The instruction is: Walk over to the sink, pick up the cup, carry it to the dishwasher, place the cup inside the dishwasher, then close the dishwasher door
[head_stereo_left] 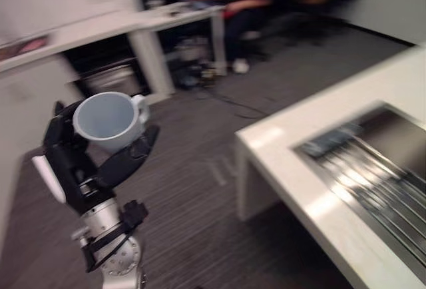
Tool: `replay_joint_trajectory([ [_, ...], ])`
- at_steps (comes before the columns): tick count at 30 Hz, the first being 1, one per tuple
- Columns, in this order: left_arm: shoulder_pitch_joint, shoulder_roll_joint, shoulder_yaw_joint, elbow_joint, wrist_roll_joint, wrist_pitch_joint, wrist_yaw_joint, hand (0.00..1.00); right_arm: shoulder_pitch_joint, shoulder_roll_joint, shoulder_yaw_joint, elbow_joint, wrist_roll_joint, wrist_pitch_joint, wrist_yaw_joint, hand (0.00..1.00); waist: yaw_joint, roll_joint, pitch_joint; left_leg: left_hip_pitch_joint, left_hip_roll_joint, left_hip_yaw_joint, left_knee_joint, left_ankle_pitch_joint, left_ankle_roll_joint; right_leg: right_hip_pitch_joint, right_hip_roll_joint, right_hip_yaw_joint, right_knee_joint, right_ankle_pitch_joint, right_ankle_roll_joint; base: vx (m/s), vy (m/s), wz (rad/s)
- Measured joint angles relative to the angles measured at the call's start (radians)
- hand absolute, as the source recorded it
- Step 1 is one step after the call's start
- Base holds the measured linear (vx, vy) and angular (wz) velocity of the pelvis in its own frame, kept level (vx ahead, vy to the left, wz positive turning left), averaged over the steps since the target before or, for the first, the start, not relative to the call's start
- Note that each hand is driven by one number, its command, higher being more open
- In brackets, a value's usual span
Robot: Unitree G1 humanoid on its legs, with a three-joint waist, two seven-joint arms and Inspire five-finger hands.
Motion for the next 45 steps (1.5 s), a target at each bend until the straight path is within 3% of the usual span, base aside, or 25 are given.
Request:
replay_joint_trajectory([
  [1,-0.024,0.022,-0.018,0.0,0.001,-0.007,-0.01,0.0,-0.006,0.009,0.012,-0.007,0.02,0.004,-0.009,1.0,-0.012,-0.014,-0.003,0.004,-0.017,-0.013,-0.033,-0.002,-0.054,0.054,0.007,-0.079,-0.017,0.01,0.054,-0.07,-0.001,2.0],
  [2,-0.015,0.039,-0.033,-0.011,-0.005,-0.005,-0.022,0.0,-0.028,0.001,0.026,-0.005,0.036,0.024,-0.01,1.0,0.01,-0.013,-0.001,0.021,-0.036,-0.021,-0.058,0.016,-0.071,0.072,-0.003,-0.112,0.0,0.013,0.051,0.0,0.07,1.71],
  [5,-0.014,0.043,-0.056,-0.032,-0.071,-0.003,-0.065,0.0,-0.037,0.01,0.047,-0.043,0.11,0.059,-0.03,1.0,0.027,-0.013,-0.001,0.032,-0.097,-0.08,-0.085,0.004,-0.046,0.096,-0.067,-0.094,0.091,0.014,0.038,0.05,0.169,0.83],
  [6,-0.036,0.052,-0.102,-0.029,-0.099,0.003,-0.107,0.0,-0.035,0.034,0.042,-0.07,0.223,0.099,-0.065,1.0,0.011,-0.011,-0.002,0.024,-0.136,-0.164,-0.085,-0.01,-0.023,0.074,-0.116,0.06,0.219,0.026,-0.048,0.1,0.235,1.5],
  [7,-0.05,0.058,-0.137,-0.022,-0.107,0.002,-0.128,0.0,-0.028,0.047,0.037,-0.072,0.29,0.114,-0.088,1.0,-0.007,-0.007,-0.002,0.017,-0.143,-0.221,-0.086,-0.011,-0.011,0.055,-0.122,0.154,0.274,0.031,-0.087,0.15,0.184,2.47],
  [8,-0.094,0.076,-0.21,0.024,-0.118,-0.025,-0.173,0.0,-0.012,0.089,0.001,-0.077,0.45,0.142,-0.144,1.0,-0.039,0.002,0.0,-0.002,-0.147,-0.337,-0.089,-0.01,0.003,0.009,-0.045,0.387,0.294,-0.082,-0.087,0.14,-0.025,2.73],
  [9,-0.135,0.092,-0.273,0.103,-0.118,-0.038,-0.206,0.0,-0.018,0.115,-0.003,-0.109,0.579,0.149,-0.205,1.0,-0.041,-0.001,0.012,0.003,-0.156,-0.423,-0.105,0.001,0.01,-0.049,0.064,0.6,0.254,-0.176,-0.064,0.14,-0.068,2.43],
  [11,-0.142,0.101,-0.295,0.17,-0.112,-0.035,-0.203,0.0,-0.037,0.12,0.003,-0.11,0.652,0.163,-0.226,1.0,-0.039,-0.005,0.017,0.027,-0.165,-0.457,-0.111,0.003,0.005,-0.08,0.109,0.707,0.212,-0.204,-0.054,0.13,-0.034,1.03],
  [14,-0.134,0.115,-0.286,0.244,-0.066,0.003,-0.133,0.0,-0.043,0.146,0.031,-0.174,0.701,0.149,-0.229,1.0,-0.047,-0.003,0.019,0.071,-0.169,-0.478,-0.122,-0.018,-0.008,-0.239,0.16,0.828,0.167,-0.21,-0.044,0.22,-0.011,0.25],
  [15,-0.133,0.115,-0.287,0.245,-0.054,0.012,-0.113,0.0,-0.042,0.145,0.038,-0.187,0.701,0.146,-0.227,1.0,-0.054,-0.005,0.018,0.078,-0.171,-0.482,-0.122,-0.019,-0.009,-0.268,0.164,0.844,0.155,-0.206,-0.049,0.26,-0.025,0.28],
  [18,-0.131,0.119,-0.29,0.255,-0.016,0.033,-0.082,0.0,-0.042,0.149,0.041,-0.187,0.679,0.141,-0.217,1.0,-0.065,-0.006,0.018,0.128,-0.173,-0.513,-0.12,-0.04,-0.041,-0.235,0.181,0.849,0.004,-0.094,-0.091,0.25,-0.059,0.33],
  [19,-0.126,0.123,-0.289,0.255,-0.012,0.034,-0.067,0.0,-0.04,0.153,0.042,-0.185,0.656,0.141,-0.208,1.0,-0.064,-0.011,0.016,0.147,-0.177,-0.522,-0.121,-0.051,-0.056,-0.219,0.184,0.855,-0.034,-0.025,-0.095,0.16,-0.102,0.24],
  [20,-0.12,0.13,-0.287,0.256,-0.01,0.036,-0.058,0.0,-0.034,0.157,0.042,-0.185,0.638,0.14,-0.204,1.0,-0.064,-0.016,0.01,0.162,-0.183,-0.532,-0.122,-0.061,-0.065,-0.207,0.181,0.861,-0.038,0.026,-0.07,0.15,-0.112,0.18],
  [21,-0.113,0.13,-0.285,0.256,-0.01,0.039,-0.056,0.0,-0.033,0.155,0.043,-0.182,0.631,0.141,-0.203,1.0,-0.062,-0.01,0.007,0.166,-0.178,-0.533,-0.121,-0.066,-0.072,-0.2,0.188,0.862,-0.043,0.025,-0.07,0.08,-0.071,0.11],
  [22,-0.078,0.194,-0.289,0.302,-0.01,0.064,-0.092,0.0,-0.015,0.159,0.14,-0.147,0.612,0.155,-0.201,1.0,-0.079,-0.074,-0.042,0.166,-0.136,-0.508,-0.13,-0.072,-0.088,-0.137,0.248,0.857,-0.193,0.081,-0.099,0.0,0.0,0.0],
  [29,-0.078,0.181,-0.233,0.302,-0.044,0.064,-0.097,0.0,-0.004,0.159,0.121,-0.156,0.612,0.151,-0.172,1.0,-0.09,-0.076,-0.041,0.161,-0.13,-0.474,-0.125,-0.074,-0.09,-0.159,0.259,0.911,-0.2,0.097,-0.106,-0.01,-0.004,-0.19],
  [32,-0.078,0.139,-0.141,0.302,-0.139,0.062,-0.104,0.0,0.047,0.156,0.084,-0.2,0.605,0.143,-0.104,1.0,-0.117,-0.076,-0.041,0.158,-0.128,-0.483,-0.125,-0.074,-0.09,-0.157,0.263,0.903,-0.206,0.098,-0.107,-0.03,-0.037,0.05],
  [38,-0.061,0.079,0.067,0.294,-0.288,0.053,-0.07,0.0,0.132,0.147,0.042,-0.225,0.574,0.103,0.0,1.0,-0.113,-0.069,-0.054,0.145,-0.125,-0.523,-0.125,-0.075,-0.09,-0.155,0.267,0.885,-0.201,0.08,-0.115,0.01,-0.037,0.19],
  [42,-0.015,0.039,0.152,0.277,-0.354,0.044,-0.007,0.0,0.166,0.144,0.04,-0.223,0.535,0.077,0.045,1.0,-0.097,-0.069,-0.054,0.162,-0.122,-0.561,-0.122,-0.078,-0.095,-0.155,0.266,0.915,-0.121,0.013,-0.12,0.04,-0.024,0.29],
  [43,-0.006,0.033,0.155,0.268,-0.354,0.043,-0.001,0.0,0.165,0.144,0.042,-0.224,0.533,0.074,0.048,1.0,-0.091,-0.069,-0.053,0.156,-0.121,-0.563,-0.105,-0.091,-0.101,-0.156,0.267,0.914,-0.108,0.002,-0.119,0.02,-0.049,0.21],
  [45,0.046,0.013,0.165,0.209,-0.352,0.041,0.015,0.0,0.163,0.138,0.045,-0.226,0.512,0.059,0.056,1.0,-0.072,-0.054,-0.044,0.066,-0.103,-0.58,0.13,-0.215,-0.118,-0.153,0.261,0.905,-0.054,-0.044,-0.124,0.01,-0.038,0.23],
])
